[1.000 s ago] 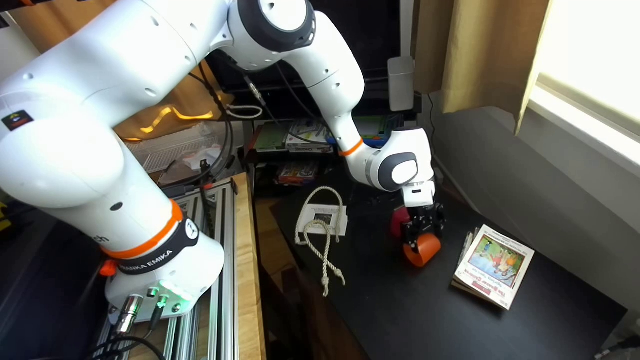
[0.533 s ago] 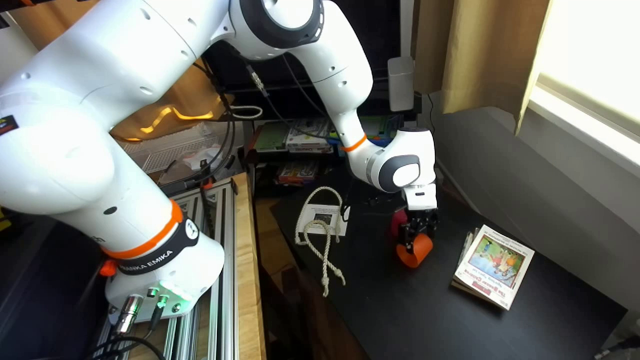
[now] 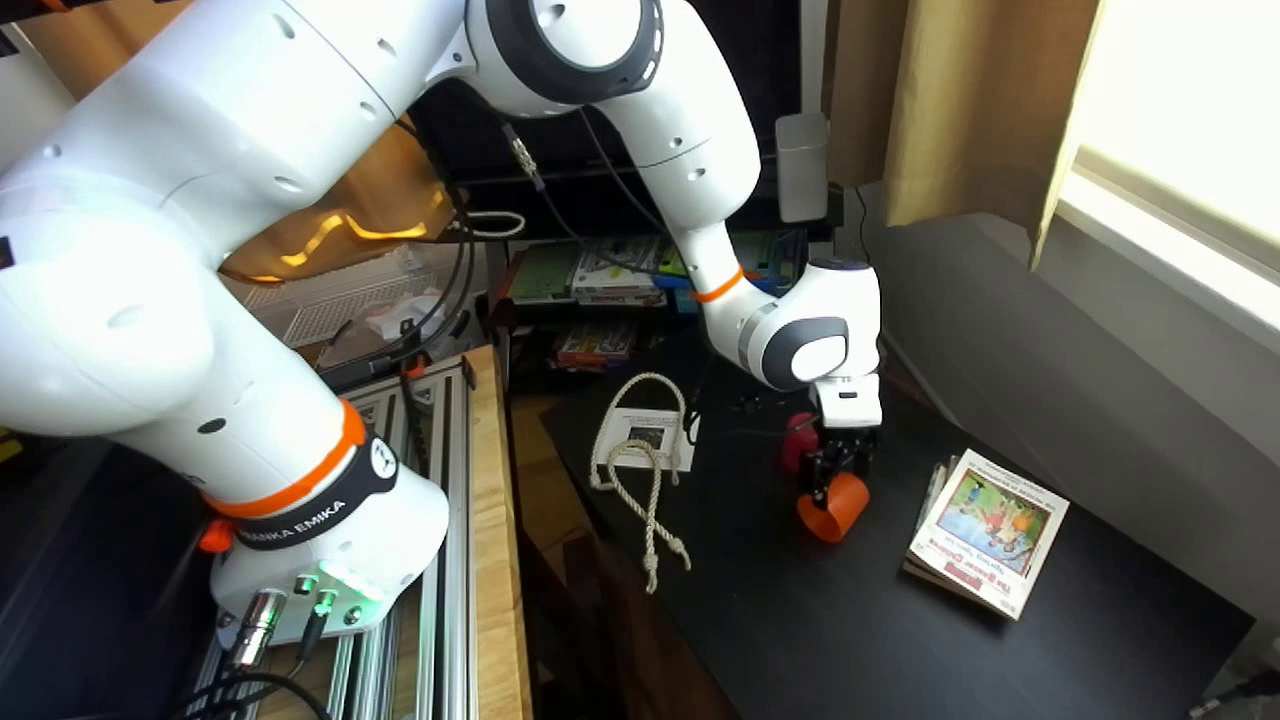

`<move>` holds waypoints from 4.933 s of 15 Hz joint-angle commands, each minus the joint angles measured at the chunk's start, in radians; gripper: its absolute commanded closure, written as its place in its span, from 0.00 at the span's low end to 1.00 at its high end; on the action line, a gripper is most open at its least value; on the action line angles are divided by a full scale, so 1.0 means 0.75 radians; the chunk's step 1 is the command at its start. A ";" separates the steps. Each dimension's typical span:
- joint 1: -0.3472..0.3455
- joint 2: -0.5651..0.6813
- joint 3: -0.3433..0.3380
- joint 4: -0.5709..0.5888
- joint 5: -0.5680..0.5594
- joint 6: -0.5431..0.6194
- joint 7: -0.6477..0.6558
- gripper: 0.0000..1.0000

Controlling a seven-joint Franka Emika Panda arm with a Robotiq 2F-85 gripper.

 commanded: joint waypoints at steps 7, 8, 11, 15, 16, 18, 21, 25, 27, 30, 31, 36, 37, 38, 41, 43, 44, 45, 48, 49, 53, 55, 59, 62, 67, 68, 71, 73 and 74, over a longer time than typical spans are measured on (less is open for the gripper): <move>-0.016 -0.054 0.006 -0.032 -0.036 -0.013 -0.053 0.00; -0.022 -0.067 0.011 -0.040 -0.043 -0.016 -0.077 0.00; -0.024 -0.093 0.010 -0.060 -0.078 -0.019 -0.166 0.00; 0.016 -0.064 -0.040 -0.062 -0.177 0.071 -0.293 0.00; 0.022 -0.056 -0.047 -0.066 -0.199 0.122 -0.330 0.00; -0.001 -0.051 -0.028 -0.067 -0.202 0.200 -0.423 0.00; -0.052 -0.045 0.021 -0.073 -0.166 0.320 -0.578 0.00; -0.161 -0.050 0.140 -0.070 -0.125 0.348 -0.801 0.00; -0.206 -0.051 0.195 -0.067 -0.107 0.315 -0.905 0.00; -0.237 -0.042 0.239 -0.058 -0.055 0.256 -1.024 0.00; -0.242 -0.038 0.245 -0.054 -0.036 0.247 -1.051 0.00; -0.239 -0.010 0.256 -0.030 0.046 0.197 -1.144 0.00; -0.238 -0.004 0.259 -0.025 0.055 0.193 -1.157 0.00; -0.218 0.011 0.243 -0.019 0.063 0.200 -1.157 0.00; -0.208 0.039 0.235 -0.001 0.075 0.214 -1.174 0.00; -0.190 0.062 0.218 0.016 0.085 0.238 -1.160 0.00; -0.185 0.072 0.215 0.026 0.092 0.245 -1.153 0.00; -0.180 0.081 0.211 0.036 0.098 0.254 -1.148 0.00; -0.163 0.104 0.197 0.061 0.111 0.271 -1.143 0.00; -0.158 0.109 0.193 0.067 0.116 0.278 -1.145 0.00; -0.154 0.135 0.184 0.097 0.123 0.306 -1.155 0.00; -0.155 0.144 0.183 0.108 0.125 0.309 -1.156 0.02; -0.162 0.146 0.189 0.118 0.132 0.304 -1.157 0.37; -0.163 0.140 0.191 0.120 0.141 0.303 -1.153 0.57; -0.100 0.096 0.126 0.076 0.179 0.301 -1.093 0.57; -0.083 0.086 0.107 0.064 0.187 0.314 -1.085 0.57; 0.043 0.068 -0.019 0.031 0.225 0.323 -0.986 0.57; 0.168 0.101 -0.140 0.035 0.248 0.325 -0.863 0.57; 0.222 0.120 -0.188 0.039 0.255 0.315 -0.798 0.57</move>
